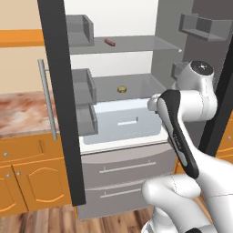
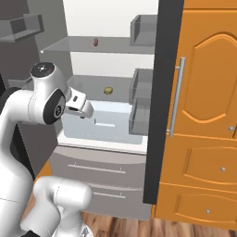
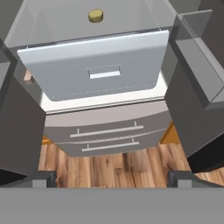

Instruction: Retrieve the sausage and cheese from the fridge and place them on the cutting board on the counter.

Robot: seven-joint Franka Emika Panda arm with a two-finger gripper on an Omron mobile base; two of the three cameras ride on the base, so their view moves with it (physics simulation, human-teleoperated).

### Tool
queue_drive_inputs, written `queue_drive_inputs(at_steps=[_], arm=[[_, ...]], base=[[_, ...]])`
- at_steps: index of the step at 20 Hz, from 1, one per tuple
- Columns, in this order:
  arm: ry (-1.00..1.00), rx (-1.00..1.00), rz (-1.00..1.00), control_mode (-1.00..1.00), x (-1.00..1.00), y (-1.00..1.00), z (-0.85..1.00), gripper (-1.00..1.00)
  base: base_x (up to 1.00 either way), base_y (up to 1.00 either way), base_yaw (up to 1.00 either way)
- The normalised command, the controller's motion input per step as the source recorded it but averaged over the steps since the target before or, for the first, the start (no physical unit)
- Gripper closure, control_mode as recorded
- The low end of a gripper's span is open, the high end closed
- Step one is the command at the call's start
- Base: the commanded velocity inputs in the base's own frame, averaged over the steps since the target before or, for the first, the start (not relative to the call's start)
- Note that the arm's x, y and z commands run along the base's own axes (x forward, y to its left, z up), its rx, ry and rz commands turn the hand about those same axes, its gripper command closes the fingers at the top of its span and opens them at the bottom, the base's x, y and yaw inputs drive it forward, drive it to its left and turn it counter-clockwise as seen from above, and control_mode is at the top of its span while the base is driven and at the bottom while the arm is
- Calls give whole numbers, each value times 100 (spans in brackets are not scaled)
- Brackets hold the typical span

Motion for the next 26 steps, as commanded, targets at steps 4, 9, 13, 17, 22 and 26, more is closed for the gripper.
queue_drive_inputs(at_steps=[4, 9, 13, 17, 22, 26], arm=[[0, 0, 0, 100, 0, 0, 0, -100], [0, 0, 0, 100, 0, 0, 0, -100], [0, 0, 0, 100, 0, 0, 0, -100], [0, 0, 0, 100, 0, 0, 0, -100], [0, 0, 0, 100, 0, 0, 0, -100], [0, 0, 0, 100, 0, 0, 0, -100]], base=[[38, 0, 0], [75, 0, 0], [68, 0, 0], [56, 0, 0], [19, 0, 0], [0, 0, 0]])
